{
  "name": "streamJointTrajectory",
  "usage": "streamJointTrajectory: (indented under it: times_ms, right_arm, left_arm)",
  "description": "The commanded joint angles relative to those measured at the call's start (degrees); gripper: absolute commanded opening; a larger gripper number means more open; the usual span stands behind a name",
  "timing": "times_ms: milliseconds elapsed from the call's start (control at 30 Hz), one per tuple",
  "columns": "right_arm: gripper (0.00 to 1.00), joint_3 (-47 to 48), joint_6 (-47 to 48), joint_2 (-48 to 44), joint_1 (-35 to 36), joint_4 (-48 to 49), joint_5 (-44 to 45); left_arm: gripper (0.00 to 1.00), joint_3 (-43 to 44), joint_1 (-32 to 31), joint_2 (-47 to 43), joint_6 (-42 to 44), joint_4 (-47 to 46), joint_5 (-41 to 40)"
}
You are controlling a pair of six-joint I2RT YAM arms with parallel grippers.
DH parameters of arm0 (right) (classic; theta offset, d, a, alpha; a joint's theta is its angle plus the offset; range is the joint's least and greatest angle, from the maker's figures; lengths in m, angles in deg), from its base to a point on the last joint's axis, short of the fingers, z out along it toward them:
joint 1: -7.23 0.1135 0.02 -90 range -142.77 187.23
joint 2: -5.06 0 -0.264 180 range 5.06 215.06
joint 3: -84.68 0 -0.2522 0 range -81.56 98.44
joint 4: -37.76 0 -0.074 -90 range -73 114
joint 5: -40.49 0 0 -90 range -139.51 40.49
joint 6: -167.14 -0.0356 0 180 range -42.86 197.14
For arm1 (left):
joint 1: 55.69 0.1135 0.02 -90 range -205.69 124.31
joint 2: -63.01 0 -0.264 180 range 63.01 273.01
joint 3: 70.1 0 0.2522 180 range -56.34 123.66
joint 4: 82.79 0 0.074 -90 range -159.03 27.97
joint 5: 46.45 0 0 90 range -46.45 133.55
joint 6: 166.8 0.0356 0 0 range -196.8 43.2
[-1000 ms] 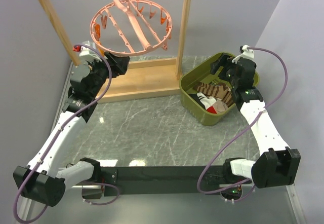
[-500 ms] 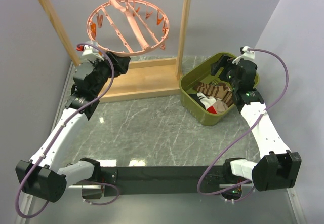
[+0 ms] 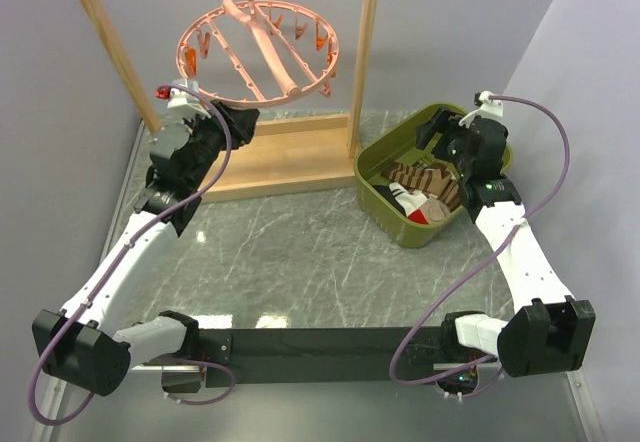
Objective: Clip the socks to the hanger
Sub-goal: Open the clamp at the hanger.
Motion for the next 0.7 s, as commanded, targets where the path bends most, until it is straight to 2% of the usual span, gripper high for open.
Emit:
streamJointTrajectory:
  times_ms: [0, 133, 267, 367, 400, 667]
  right_arm:
    - [0.87, -0.5, 0.4, -1.3, 0.3, 1.6, 0.3]
    - [0.87, -0.6, 0.3, -1.2, 0.3, 1.4, 1.1]
    - [0.87, 0.8, -3.2, 0.6, 0.2, -2.8, 5.9]
    - [0.83, 2.0, -7.0, 2.8, 0.0, -6.4, 8.8]
    - [0.82, 2.4, -7.8, 3.3, -0.4, -6.8, 8.9]
    - [0.79, 0.9, -13.1, 6.7, -1.5, -6.5, 11.0]
  left_arm:
    - [0.49, 0.8, -0.5, 0.7, 0.6, -3.7, -0.9]
    - [0.36, 1.1, -0.7, 1.0, 0.7, -3.8, -2.9]
    - [0.28, 0.8, -0.8, 0.9, 0.8, -4.3, -2.7]
    - [0.24, -0.5, -0.9, 0.2, 0.9, -5.7, -2.3]
    - [0.19, -0.7, -0.9, 0.0, 0.9, -5.9, -1.9]
    - [0.17, -1.9, -0.9, -0.8, 3.8, -6.6, 0.3]
